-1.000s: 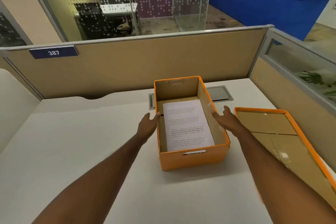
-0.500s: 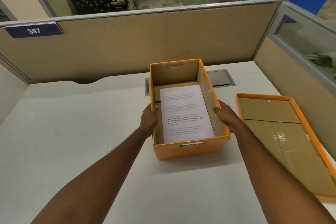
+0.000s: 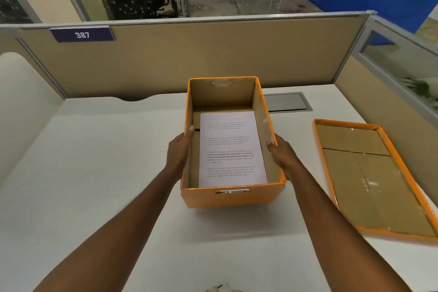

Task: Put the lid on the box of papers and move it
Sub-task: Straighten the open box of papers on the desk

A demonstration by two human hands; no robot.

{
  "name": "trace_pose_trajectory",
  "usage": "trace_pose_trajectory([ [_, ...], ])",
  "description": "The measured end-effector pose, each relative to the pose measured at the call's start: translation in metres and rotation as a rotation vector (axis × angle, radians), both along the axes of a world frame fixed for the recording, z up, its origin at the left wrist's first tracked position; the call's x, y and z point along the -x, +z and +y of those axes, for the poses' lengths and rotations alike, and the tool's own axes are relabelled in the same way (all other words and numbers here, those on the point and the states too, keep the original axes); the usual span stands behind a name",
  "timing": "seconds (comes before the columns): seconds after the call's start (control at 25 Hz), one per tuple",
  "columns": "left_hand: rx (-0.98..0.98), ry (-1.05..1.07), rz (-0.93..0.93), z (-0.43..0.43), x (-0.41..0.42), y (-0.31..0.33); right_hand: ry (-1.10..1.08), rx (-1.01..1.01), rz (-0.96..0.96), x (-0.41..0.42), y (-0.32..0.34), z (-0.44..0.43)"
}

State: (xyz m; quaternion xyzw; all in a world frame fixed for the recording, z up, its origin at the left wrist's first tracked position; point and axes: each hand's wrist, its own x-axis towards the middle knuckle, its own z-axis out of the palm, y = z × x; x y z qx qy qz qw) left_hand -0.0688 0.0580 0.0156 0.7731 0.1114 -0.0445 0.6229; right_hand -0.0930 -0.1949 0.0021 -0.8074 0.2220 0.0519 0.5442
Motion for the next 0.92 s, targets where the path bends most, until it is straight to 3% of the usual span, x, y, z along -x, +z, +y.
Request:
trace_pose_trajectory([
  [0.44, -0.091, 0.062, -0.012, 0.085, 0.095, -0.032, 0.032, 0.014, 0.021, 0.096, -0.02, 0.083],
  [0.92, -0.09, 0.072, 0.023, 0.115, 0.131, -0.049, 0.004, 0.096, 0.083, 0.131, -0.039, 0.113],
])
